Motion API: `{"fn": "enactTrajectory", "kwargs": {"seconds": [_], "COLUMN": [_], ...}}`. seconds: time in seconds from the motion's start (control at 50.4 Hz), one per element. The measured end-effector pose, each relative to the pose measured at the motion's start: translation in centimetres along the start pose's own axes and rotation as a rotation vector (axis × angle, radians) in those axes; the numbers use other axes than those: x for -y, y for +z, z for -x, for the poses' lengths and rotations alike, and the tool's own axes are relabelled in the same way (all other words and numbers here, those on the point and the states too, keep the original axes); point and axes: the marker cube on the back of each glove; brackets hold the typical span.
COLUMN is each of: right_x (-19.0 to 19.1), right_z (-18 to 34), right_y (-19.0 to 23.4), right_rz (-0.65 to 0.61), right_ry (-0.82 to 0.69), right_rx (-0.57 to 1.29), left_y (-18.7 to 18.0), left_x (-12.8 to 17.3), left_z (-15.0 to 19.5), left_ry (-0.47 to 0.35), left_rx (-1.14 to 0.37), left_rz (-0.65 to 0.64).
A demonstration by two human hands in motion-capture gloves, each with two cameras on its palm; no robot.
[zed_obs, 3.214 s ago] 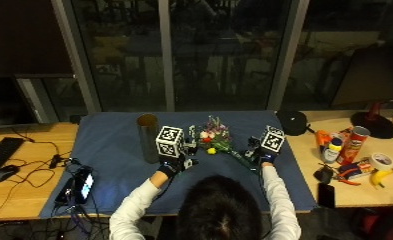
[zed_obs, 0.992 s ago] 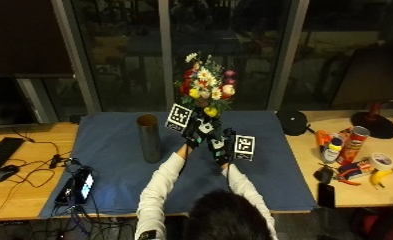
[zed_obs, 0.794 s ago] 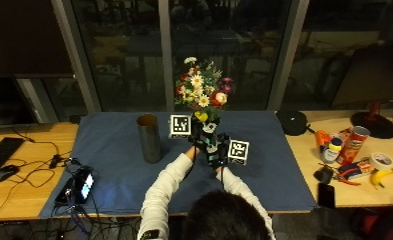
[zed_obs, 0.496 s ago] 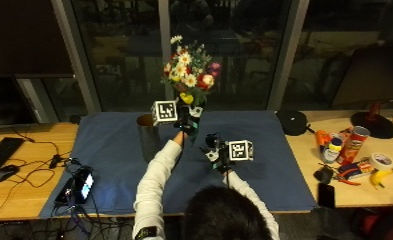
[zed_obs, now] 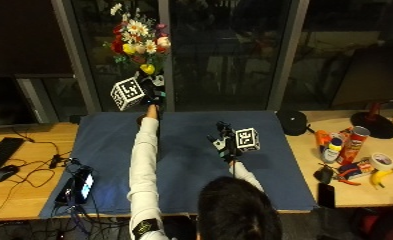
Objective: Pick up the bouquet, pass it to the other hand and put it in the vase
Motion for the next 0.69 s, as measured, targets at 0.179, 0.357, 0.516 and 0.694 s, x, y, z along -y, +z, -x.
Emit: {"fn": "enactTrajectory", "kwargs": {"seconds": [0.179, 0.357, 0.516, 0.694], "right_x": [0.8, 0.5, -1.2, -2.3], "right_z": [0.7, -0.9, 3.7, 2.0], "right_y": [0.4, 1.6, 1.6, 1.8], "right_rz": [0.015, 0.052, 0.083, 0.145], "right_ry": [-0.045, 0.017, 0.073, 0.099], "right_rx": [0.020, -0.051, -0.052, -0.086], "left_y": [-0.6, -0.7, -0.6, -2.2], "left_x": [2.6, 4.4, 4.3, -4.1], "left_z": [2.2, 5.2, 9.3, 20.4], "left_ry": [-0.001, -0.004, -0.042, -0.259], "left_rx": [0.056, 0.097, 0.121, 0.193], "left_rz": [-0.098, -0.153, -0.131, 0.441]}}
